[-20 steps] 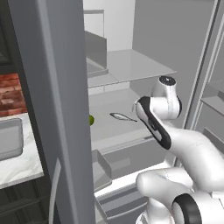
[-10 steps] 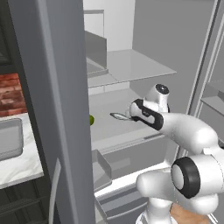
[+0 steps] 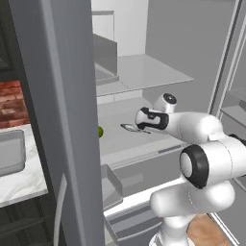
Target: Place one lime and one fish in each tupperware on the nearby counter, to pack two identical lunches.
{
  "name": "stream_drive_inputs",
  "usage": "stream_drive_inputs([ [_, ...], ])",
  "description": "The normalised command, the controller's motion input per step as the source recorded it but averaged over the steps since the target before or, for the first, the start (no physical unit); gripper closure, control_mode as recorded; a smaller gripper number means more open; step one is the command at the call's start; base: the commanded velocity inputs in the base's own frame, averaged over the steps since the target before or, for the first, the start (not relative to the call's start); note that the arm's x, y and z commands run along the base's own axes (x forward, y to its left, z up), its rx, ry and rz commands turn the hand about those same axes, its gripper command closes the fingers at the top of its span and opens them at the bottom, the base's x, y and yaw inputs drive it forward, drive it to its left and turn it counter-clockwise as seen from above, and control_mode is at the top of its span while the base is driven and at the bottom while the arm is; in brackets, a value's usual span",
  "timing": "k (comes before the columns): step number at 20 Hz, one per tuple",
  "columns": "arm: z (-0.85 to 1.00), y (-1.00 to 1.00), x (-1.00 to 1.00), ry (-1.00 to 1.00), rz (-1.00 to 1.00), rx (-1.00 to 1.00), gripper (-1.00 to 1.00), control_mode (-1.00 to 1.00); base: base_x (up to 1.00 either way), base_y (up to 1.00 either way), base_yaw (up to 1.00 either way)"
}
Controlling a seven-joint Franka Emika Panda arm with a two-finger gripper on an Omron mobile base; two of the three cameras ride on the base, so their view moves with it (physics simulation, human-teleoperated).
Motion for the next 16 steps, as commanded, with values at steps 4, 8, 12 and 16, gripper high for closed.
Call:
stream_drive_inputs([
  [4, -0.03, 0.19, 0.48, 0.08, 0.00, -0.10, -1.00, -1.00, 0.00, 0.00, 0.00],
  [8, -0.25, 0.05, 0.14, 0.03, 0.00, -0.07, -1.00, -1.00, 0.00, 0.00, 0.00],
  [12, -0.34, 0.10, 0.03, 0.01, 0.00, -0.06, -1.00, -1.00, 0.00, 0.00, 0.00],
  [16, -0.33, 0.07, 0.00, 0.00, 0.00, -0.02, -1.00, -1.00, 0.00, 0.00, 0.00],
])
